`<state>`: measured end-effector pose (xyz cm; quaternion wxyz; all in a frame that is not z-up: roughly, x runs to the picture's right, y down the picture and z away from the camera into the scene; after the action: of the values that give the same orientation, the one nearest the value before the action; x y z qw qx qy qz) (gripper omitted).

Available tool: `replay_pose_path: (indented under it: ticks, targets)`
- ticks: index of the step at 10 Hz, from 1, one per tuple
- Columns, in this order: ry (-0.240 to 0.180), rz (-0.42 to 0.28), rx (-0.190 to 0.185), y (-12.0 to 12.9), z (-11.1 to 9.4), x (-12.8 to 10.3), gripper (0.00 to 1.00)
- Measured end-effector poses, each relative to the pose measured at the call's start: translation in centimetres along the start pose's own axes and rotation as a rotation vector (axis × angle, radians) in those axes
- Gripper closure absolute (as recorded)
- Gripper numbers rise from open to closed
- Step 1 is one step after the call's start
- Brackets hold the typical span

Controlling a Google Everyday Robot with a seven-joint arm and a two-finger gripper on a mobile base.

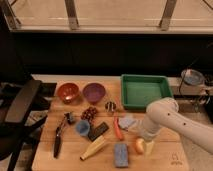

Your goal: Place apple in red bowl

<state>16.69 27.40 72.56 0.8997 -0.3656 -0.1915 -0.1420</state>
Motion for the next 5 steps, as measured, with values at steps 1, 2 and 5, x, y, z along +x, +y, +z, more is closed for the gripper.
replay_pose_path:
  ticks: [1, 2, 5]
  targets:
    - [0.002, 0.009, -0.016, 0.0, 0.9, 0.3, 0.2]
    - [0.007, 0.012, -0.031, 0.1, 1.5, 0.5, 0.2]
    - [-0.005, 0.05, -0.085, 0.5, 3.5, 1.8, 0.21]
